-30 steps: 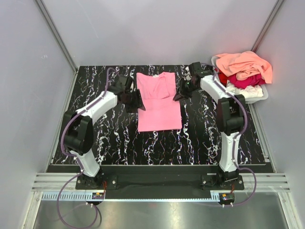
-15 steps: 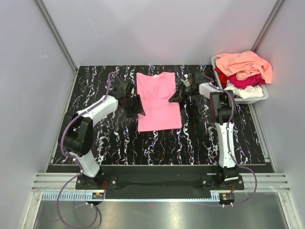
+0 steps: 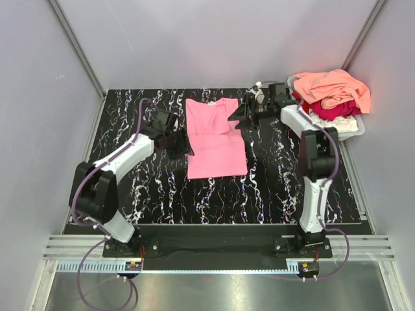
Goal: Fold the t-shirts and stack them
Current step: Fold the tshirt
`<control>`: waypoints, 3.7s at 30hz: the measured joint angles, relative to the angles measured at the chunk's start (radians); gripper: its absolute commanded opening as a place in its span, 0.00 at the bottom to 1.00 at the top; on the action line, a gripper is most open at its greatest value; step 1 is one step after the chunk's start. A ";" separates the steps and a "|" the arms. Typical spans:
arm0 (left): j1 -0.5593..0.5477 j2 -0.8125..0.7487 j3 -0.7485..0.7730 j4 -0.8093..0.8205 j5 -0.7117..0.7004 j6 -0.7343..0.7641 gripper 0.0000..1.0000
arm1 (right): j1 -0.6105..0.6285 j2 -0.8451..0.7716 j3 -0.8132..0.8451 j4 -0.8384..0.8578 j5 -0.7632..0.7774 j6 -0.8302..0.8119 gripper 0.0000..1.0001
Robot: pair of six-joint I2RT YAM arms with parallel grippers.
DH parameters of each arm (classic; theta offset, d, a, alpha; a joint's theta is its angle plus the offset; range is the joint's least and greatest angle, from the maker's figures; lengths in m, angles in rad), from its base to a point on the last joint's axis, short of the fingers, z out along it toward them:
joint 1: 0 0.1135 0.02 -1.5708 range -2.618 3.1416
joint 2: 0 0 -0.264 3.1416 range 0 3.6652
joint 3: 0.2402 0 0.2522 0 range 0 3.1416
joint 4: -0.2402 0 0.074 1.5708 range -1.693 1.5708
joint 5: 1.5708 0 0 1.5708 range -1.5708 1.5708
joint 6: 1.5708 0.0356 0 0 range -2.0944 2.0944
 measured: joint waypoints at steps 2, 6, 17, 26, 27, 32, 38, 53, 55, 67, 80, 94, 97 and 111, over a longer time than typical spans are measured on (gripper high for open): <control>0.000 -0.057 -0.045 0.005 -0.007 -0.008 0.50 | 0.000 -0.159 -0.112 0.021 0.037 0.016 0.78; -0.004 -0.150 -0.158 0.034 -0.017 -0.027 0.50 | 0.002 -0.446 -0.369 0.040 0.152 0.022 0.72; -0.015 -0.174 -0.377 0.125 -0.016 -0.066 0.49 | 0.003 -0.589 -0.962 0.036 0.386 0.069 0.53; -0.015 -0.174 -0.387 0.204 -0.016 -0.069 0.49 | 0.003 -0.476 -0.932 0.205 0.364 0.098 0.58; -0.015 -0.174 -0.390 0.213 -0.016 -0.069 0.49 | 0.003 -0.459 -0.922 0.225 0.351 0.105 0.58; -0.015 -0.174 -0.432 0.263 -0.015 -0.081 0.54 | 0.003 -0.386 -0.892 0.311 0.313 0.127 0.31; -0.015 -0.174 -0.501 0.314 -0.016 -0.130 0.58 | 0.003 -0.354 -0.890 0.332 0.323 0.127 0.04; -0.039 -0.124 -0.557 0.539 0.016 -0.214 0.49 | 0.003 -0.354 -0.911 0.373 0.314 0.127 0.00; -0.040 -0.106 -0.557 0.568 0.022 -0.227 0.42 | 0.003 -0.354 -0.914 0.380 0.311 0.127 0.00; -0.078 -0.089 -0.553 0.561 -0.005 -0.250 0.00 | 0.004 -0.398 -0.956 0.384 0.330 0.137 0.00; -0.360 -0.675 -0.561 0.180 -0.178 -0.357 0.00 | 0.034 -1.030 -1.088 0.043 0.417 0.182 0.00; -0.471 -0.836 -0.417 -0.160 -0.285 -0.452 0.08 | 0.061 -1.265 -1.009 -0.340 0.454 0.216 0.00; -0.446 -0.759 -0.347 -0.171 -0.289 -0.414 0.07 | 0.061 -1.192 -0.937 -0.348 0.480 0.204 0.00; -0.153 -0.476 -0.190 -0.117 -0.117 -0.196 0.03 | 0.061 -0.849 -0.665 -0.322 0.538 0.140 0.00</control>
